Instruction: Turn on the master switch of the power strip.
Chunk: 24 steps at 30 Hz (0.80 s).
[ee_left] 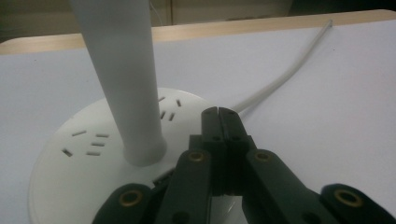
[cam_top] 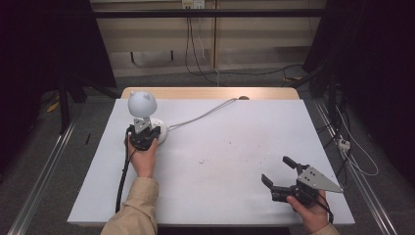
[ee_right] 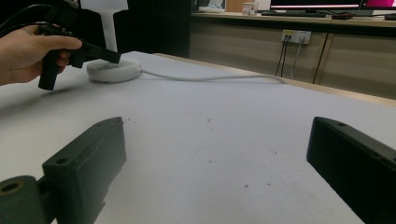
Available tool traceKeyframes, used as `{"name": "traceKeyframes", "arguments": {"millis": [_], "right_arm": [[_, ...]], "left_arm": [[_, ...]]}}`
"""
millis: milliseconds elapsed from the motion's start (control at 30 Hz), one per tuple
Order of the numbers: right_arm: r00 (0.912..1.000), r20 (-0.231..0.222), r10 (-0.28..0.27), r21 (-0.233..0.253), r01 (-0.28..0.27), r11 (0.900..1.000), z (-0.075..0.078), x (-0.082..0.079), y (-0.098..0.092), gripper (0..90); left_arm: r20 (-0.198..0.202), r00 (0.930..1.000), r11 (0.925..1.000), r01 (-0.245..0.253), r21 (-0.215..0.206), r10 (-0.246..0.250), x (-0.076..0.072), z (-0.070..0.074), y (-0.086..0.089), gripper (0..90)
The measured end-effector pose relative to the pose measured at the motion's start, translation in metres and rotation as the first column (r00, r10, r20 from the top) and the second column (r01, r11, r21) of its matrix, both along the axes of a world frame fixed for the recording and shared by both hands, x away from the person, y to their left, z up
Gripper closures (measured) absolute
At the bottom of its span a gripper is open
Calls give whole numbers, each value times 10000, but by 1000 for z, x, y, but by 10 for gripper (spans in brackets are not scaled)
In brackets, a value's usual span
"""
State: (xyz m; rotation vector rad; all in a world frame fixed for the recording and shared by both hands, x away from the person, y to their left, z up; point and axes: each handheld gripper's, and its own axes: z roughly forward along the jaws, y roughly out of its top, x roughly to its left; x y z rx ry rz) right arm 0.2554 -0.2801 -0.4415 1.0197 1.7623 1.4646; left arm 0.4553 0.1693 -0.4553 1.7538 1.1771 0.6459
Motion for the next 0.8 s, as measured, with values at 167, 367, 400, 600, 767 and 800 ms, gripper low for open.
{"name": "traceKeyframes", "arguments": {"millis": [167,367,400,600,767,800], "right_arm": [[10000,-12,21,-15,-21,10000,0,1,0,41],[10000,-11,45,4,-45,10000,0,1,0,41],[10000,-7,45,4,-45,10000,0,1,0,41],[10000,9,54,22,-54,10000,1,1,0,41],[10000,-3,37,14,-37,10000,1,1,0,41],[10000,2,38,8,-38,10000,1,1,0,41]], "left_arm": [[-18,10000,9999,-43,141,43,2,-3,1,900],[107,9998,9999,-152,-35,152,2,-3,-2,900],[102,9998,9999,-152,-82,153,2,-4,-2,900],[126,9999,9998,-92,203,89,3,-4,-1,900],[139,9999,9992,-82,389,77,3,-4,-1,900],[147,9999,9992,-92,388,86,2,-4,-1,900]]}}
